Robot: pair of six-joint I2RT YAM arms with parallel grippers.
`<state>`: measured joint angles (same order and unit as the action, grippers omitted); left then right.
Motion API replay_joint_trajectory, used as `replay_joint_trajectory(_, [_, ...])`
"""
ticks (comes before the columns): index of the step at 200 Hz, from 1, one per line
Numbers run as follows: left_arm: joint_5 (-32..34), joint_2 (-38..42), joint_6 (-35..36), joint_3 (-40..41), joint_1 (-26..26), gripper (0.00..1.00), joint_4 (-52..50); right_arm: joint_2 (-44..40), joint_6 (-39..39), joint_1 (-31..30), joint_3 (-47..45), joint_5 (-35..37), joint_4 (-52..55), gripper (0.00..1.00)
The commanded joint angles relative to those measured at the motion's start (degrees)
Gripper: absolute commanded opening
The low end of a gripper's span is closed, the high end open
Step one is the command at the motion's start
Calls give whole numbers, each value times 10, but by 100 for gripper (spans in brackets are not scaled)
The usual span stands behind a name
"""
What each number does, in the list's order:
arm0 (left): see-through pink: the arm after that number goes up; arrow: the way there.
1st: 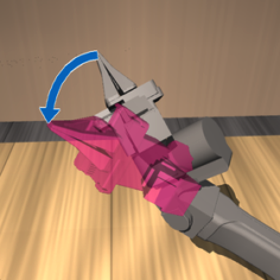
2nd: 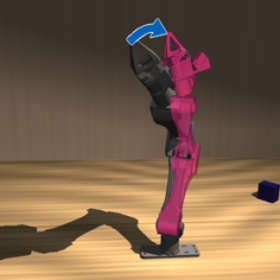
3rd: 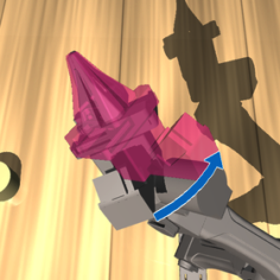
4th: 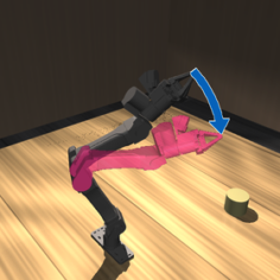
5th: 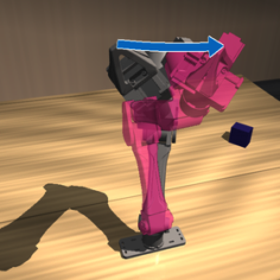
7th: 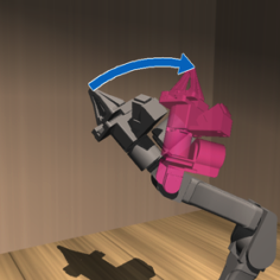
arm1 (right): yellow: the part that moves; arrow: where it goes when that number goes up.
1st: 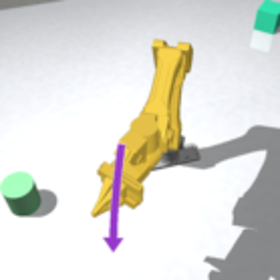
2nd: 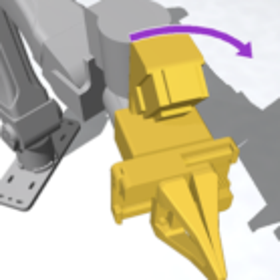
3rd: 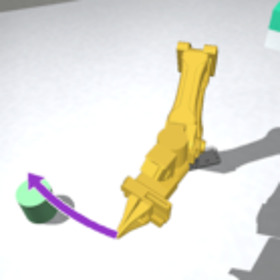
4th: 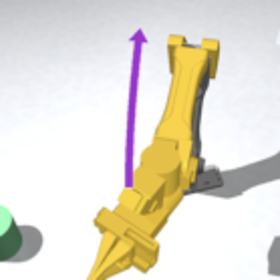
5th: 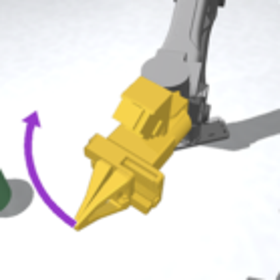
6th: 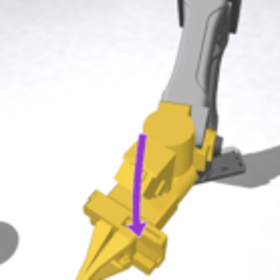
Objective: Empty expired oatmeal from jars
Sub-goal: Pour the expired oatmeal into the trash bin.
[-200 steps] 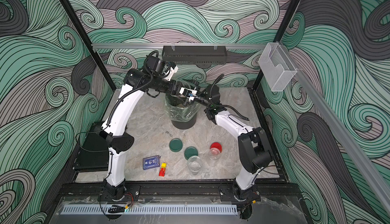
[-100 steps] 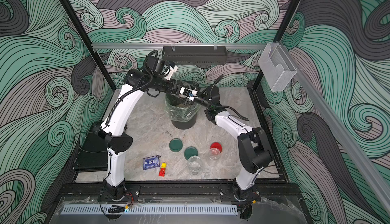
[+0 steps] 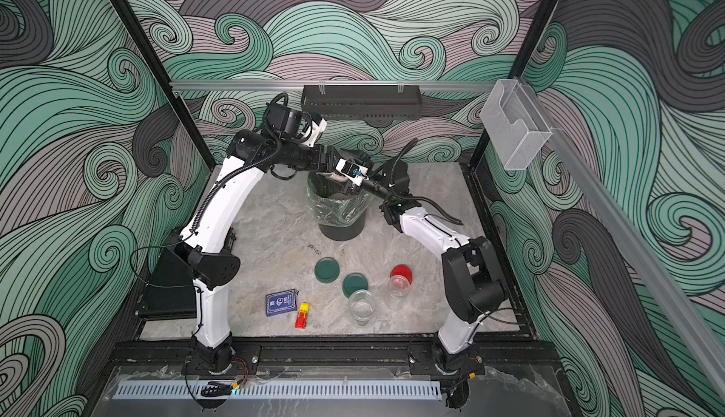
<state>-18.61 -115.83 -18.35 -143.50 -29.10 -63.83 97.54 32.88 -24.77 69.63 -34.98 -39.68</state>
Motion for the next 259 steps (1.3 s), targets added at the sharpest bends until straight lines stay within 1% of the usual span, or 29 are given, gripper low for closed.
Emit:
replay_joint_trajectory(1, [-53,44,-44,7,5,68,66,7,-32,7,5,14,-23,18])
replay_joint_trajectory(39, [-63,59,-71,38,13,80,100,6,-43,9,0,11,-29,15])
replay_joint_trajectory(60, [-71,65,-86,50,16,84,117,5,-47,9,-1,11,-26,13])
replay_joint_trajectory(90, [-93,78,-110,77,22,88,150,5,-48,10,-4,11,-23,13])
replay_joint_trajectory(123, [-119,97,-135,116,30,98,197,6,-52,11,-6,10,-20,13])
replay_joint_trajectory(158, [-141,106,-156,139,36,99,224,10,-64,11,-6,11,-23,12])
replay_joint_trajectory(186, [-118,120,-155,150,46,98,227,10,-94,11,-2,14,-29,12])
replay_joint_trajectory(217, [-53,159,-136,187,55,99,230,12,-140,12,-2,26,-47,12])
replay_joint_trajectory(228, [-34,177,-133,212,57,99,239,15,-159,12,-3,32,-58,12])
replay_joint_trajectory(259, [-7,232,-128,290,60,99,277,29,-217,12,-5,45,-104,12])
